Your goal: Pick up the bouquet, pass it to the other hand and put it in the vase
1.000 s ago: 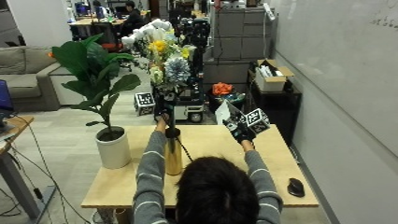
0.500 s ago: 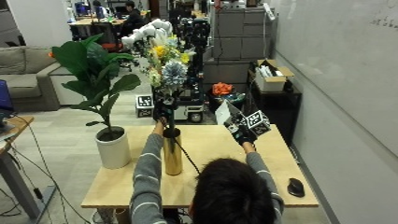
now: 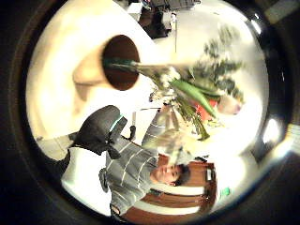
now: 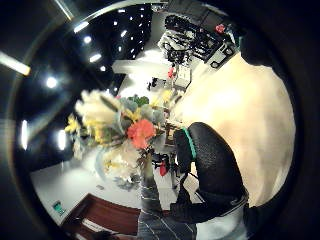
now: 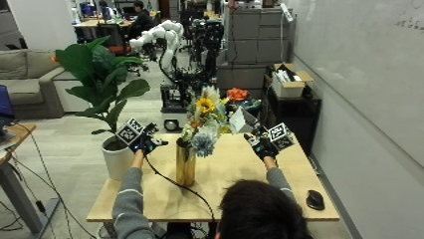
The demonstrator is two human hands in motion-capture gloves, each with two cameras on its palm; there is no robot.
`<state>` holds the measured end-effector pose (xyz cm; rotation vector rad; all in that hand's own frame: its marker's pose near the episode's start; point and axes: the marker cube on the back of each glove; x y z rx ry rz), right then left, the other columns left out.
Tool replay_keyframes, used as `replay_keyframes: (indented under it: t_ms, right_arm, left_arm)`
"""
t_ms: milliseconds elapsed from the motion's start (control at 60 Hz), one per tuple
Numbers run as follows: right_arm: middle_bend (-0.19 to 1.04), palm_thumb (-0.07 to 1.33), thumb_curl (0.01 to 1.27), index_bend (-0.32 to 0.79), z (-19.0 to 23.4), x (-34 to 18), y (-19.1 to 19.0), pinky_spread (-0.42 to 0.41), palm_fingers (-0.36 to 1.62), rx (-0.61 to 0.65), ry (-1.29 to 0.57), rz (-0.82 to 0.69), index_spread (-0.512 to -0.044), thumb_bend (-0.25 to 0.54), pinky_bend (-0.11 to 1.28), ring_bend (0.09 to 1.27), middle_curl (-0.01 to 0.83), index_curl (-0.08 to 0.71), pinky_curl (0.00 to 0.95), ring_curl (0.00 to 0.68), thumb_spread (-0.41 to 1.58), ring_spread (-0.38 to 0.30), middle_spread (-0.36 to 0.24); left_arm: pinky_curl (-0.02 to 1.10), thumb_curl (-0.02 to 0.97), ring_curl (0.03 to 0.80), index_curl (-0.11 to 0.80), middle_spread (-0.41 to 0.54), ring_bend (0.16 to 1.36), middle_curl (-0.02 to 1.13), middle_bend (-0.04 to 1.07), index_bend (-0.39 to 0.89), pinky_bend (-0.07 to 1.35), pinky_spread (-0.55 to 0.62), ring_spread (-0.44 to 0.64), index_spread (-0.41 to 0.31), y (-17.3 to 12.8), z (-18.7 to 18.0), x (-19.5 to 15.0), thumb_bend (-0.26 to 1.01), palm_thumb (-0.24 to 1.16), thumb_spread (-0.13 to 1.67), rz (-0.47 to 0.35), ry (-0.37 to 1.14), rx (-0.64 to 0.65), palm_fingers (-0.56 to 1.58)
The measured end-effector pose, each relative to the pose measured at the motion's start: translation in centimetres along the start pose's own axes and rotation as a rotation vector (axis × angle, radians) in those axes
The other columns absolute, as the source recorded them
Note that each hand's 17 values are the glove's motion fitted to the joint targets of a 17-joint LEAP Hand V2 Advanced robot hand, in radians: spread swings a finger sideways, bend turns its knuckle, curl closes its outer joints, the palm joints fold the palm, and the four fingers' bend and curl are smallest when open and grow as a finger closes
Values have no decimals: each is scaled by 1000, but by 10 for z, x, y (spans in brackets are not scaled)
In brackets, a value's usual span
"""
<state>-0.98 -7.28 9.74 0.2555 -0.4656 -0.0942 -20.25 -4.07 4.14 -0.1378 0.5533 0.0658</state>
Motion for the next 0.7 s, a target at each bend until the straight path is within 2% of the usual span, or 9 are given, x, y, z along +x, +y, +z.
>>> replay_keyframes:
  t_ms: [133, 233, 283, 400, 450, 500, 517, 617, 700]
  right_arm:
    - [178, 585, 345, 179, -14, 13, 4, 274, 631, 29, 60, 140, -240, -19, 173, 271, 366, 376, 307, 355, 1177, -24, -41]
    - [178, 587, 344, 177, -15, 17, 6, 273, 631, 43, 15, 107, -241, -18, 174, 269, 364, 381, 304, 356, 1177, -23, -39]
    - [178, 598, 346, 178, -11, 22, 9, 273, 632, 6, -18, 142, -236, -13, 174, 268, 364, 383, 303, 356, 1186, -22, -38]
    - [174, 620, 353, 181, -4, 38, 9, 273, 626, -10, -56, 114, -234, -13, 176, 265, 361, 388, 302, 357, 1196, -17, -38]
    - [173, 622, 354, 187, -5, 52, 5, 274, 613, 26, -8, 110, -234, -15, 177, 252, 359, 393, 301, 355, 1198, -14, -35]
    - [173, 622, 353, 191, -6, 58, 3, 275, 606, 43, 0, 93, -235, -15, 172, 247, 358, 397, 299, 354, 1205, -7, -35]
    - [169, 622, 353, 192, -6, 59, 4, 275, 603, 43, -9, 86, -235, -15, 174, 246, 356, 399, 299, 354, 1206, -6, -34]
    - [171, 622, 353, 186, -4, 57, 14, 275, 600, -12, -117, 152, -233, -16, 177, 243, 352, 401, 299, 354, 1212, -3, -34]
    - [172, 622, 352, 186, -4, 68, 19, 276, 600, -32, -72, 271, -232, -16, 177, 242, 350, 402, 299, 355, 1215, -1, -33]
  left_arm:
    - [313, 385, 276, 175, 363, 473, 275, 170, 27, 374, 462, 473, 135, 2, -23, -35, -29, 545, 908, -208, -199, 299, -244]
    - [307, 372, 275, 136, 383, 474, 266, 168, 40, 361, 489, 499, 100, -11, -1, -18, -39, 518, 908, 87, -16, 214, -228]
    - [308, 364, 277, 132, 312, 480, 267, 172, 69, 363, 488, 478, -9, -23, 14, -11, -46, 490, 914, 170, -124, 195, -158]
    - [310, 343, 272, 155, 227, 457, 260, 144, 154, 363, 491, 451, -129, -31, 56, 14, -52, 414, 924, 293, -355, 31, -110]
    - [301, 319, 262, 215, 203, 420, 238, 99, 287, 329, 497, 446, -162, -22, 77, 25, -65, 339, 982, 305, -502, -52, -59]
    - [298, 299, 258, 251, 188, 401, 220, 98, 342, 317, 500, 443, -181, 10, 85, 40, -61, 272, 1028, 256, -634, -96, -47]
    - [291, 284, 250, 287, 184, 377, 208, 75, 443, 294, 500, 442, -184, 18, 88, 43, -76, 218, 1048, 238, -646, -114, -12]
    - [264, 261, 226, 351, 65, 305, 224, 189, 616, 210, 497, 359, -241, 24, 101, 52, -38, 149, 1110, 271, -510, -96, 167]
    - [265, 249, 225, 357, -15, 274, 251, 187, 600, 199, 476, 276, -264, 24, 103, 51, -28, 118, 1136, 239, -419, -192, 267]
